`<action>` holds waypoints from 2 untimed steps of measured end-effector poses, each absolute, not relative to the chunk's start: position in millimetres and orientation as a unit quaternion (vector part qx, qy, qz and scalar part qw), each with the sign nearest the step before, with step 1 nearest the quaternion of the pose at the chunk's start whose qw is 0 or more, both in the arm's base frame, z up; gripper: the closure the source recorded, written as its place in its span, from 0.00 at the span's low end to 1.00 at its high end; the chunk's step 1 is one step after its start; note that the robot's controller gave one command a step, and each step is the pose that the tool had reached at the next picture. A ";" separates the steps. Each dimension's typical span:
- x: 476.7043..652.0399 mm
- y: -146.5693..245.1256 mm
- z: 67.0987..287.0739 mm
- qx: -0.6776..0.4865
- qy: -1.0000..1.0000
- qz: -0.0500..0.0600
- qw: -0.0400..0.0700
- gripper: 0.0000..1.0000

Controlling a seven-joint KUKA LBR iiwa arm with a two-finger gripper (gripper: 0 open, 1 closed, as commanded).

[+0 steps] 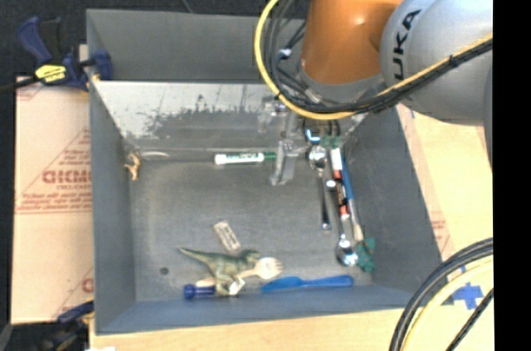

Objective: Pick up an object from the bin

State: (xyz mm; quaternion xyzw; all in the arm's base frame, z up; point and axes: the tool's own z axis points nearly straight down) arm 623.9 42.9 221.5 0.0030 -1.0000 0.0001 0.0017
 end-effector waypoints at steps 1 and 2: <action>625.0 43.0 226.8 0.002 -1.000 -0.001 -0.002 0.00; 652.7 59.1 87.2 -0.001 -1.000 -0.001 -0.005 0.00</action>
Offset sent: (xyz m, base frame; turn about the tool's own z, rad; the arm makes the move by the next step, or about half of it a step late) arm 0.0285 0.0181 -0.1515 0.0128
